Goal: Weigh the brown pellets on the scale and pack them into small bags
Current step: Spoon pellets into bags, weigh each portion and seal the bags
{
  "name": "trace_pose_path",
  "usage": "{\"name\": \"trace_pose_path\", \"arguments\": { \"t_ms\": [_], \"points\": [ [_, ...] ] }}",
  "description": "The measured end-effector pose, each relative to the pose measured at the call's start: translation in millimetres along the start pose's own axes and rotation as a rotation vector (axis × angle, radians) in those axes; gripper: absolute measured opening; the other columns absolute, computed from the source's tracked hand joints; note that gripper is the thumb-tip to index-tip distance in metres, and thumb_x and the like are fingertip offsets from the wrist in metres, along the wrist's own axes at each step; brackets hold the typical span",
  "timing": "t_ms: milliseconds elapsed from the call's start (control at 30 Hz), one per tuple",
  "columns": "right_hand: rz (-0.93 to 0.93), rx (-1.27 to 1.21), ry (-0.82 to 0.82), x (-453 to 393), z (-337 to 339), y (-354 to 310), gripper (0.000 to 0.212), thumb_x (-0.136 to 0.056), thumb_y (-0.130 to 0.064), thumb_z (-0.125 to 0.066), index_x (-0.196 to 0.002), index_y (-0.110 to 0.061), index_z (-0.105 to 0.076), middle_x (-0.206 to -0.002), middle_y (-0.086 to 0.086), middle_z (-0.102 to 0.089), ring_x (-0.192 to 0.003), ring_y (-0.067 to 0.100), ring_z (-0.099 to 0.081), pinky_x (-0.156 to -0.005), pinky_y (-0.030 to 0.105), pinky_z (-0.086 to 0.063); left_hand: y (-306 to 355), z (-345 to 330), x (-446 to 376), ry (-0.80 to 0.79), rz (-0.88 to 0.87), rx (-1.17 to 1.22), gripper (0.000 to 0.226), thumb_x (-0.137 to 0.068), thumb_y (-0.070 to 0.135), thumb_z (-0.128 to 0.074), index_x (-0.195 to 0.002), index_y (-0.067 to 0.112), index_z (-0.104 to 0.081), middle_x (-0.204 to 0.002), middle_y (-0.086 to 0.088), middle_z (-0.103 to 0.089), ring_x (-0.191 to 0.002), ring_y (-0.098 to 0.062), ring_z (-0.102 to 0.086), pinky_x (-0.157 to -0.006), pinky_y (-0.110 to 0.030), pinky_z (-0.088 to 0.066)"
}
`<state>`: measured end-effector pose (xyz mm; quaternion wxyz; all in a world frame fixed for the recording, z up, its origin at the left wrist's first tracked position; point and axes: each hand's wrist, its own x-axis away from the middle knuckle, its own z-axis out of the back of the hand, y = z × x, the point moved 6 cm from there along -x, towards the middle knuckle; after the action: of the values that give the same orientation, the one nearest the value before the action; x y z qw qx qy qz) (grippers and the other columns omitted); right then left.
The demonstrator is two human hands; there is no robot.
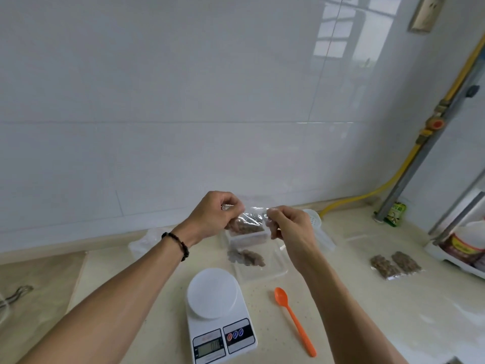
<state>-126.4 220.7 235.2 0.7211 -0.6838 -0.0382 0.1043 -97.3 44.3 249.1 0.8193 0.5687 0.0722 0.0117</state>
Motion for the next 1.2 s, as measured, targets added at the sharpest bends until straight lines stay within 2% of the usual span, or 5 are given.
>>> {"name": "trace_pose_path", "arguments": {
  "t_ms": [300,667,833,967,1200],
  "points": [
    [0.044,0.205,-0.03,-5.3,-12.8,-12.1,0.014,-0.087,-0.014,-0.066,-0.074,-0.011,-0.071,-0.058,-0.005,-0.058,-0.054,0.007,-0.049,-0.055,0.024,-0.043,10.2,6.1,-3.6,-0.099,0.02,-0.067,0.015,-0.093,0.014,-0.063,-0.081,0.006,-0.066,-0.07,-0.003,-0.065,-0.062,-0.016,-0.065,-0.058,-0.022,-0.051],
    [-0.046,0.064,-0.031,-22.6,2.8,-6.2,0.008,-0.078,-0.017,-0.079,-0.076,-0.011,-0.075,-0.059,-0.007,-0.066,-0.055,0.004,-0.059,-0.063,0.028,-0.048,16.9,-8.6,-26.0,-0.022,-0.063,-0.138,0.013,-0.091,0.009,-0.064,-0.079,0.009,-0.068,-0.066,-0.002,-0.068,-0.061,-0.017,-0.068,-0.066,-0.036,-0.06],
    [-0.028,0.129,-0.031,-32.7,34.3,-4.9,0.008,-0.082,-0.017,-0.076,-0.077,-0.01,-0.075,-0.061,-0.005,-0.066,-0.054,0.005,-0.056,-0.058,0.023,-0.05,24.5,-37.7,-40.0,-0.142,-0.05,-0.067,0.01,-0.093,0.011,-0.063,-0.088,0.005,-0.071,-0.072,-0.016,-0.068,-0.06,-0.021,-0.065,-0.06,-0.03,-0.057],
    [-0.114,-0.037,-0.055,-38.2,75.9,13.3,0.012,-0.091,-0.012,-0.064,-0.091,-0.002,-0.07,-0.073,0.008,-0.065,-0.063,0.016,-0.058,-0.06,0.029,-0.052,29.4,-68.7,-57.5,-0.102,-0.074,-0.154,0.013,-0.095,0.011,-0.06,-0.085,0.013,-0.068,-0.065,0.0,-0.063,-0.054,-0.009,-0.061,-0.055,-0.022,-0.049],
    [-0.035,0.076,0.091,-59.8,172.6,39.2,0.016,-0.091,-0.007,-0.062,-0.081,0.001,-0.07,-0.062,0.005,-0.064,-0.053,0.013,-0.055,-0.054,0.022,-0.049,21.7,-159.0,-92.7,-0.166,0.055,-0.006,0.01,-0.094,0.01,-0.062,-0.088,0.006,-0.068,-0.071,-0.009,-0.061,-0.061,-0.019,-0.065,-0.058,-0.026,-0.053]
  ]
}}
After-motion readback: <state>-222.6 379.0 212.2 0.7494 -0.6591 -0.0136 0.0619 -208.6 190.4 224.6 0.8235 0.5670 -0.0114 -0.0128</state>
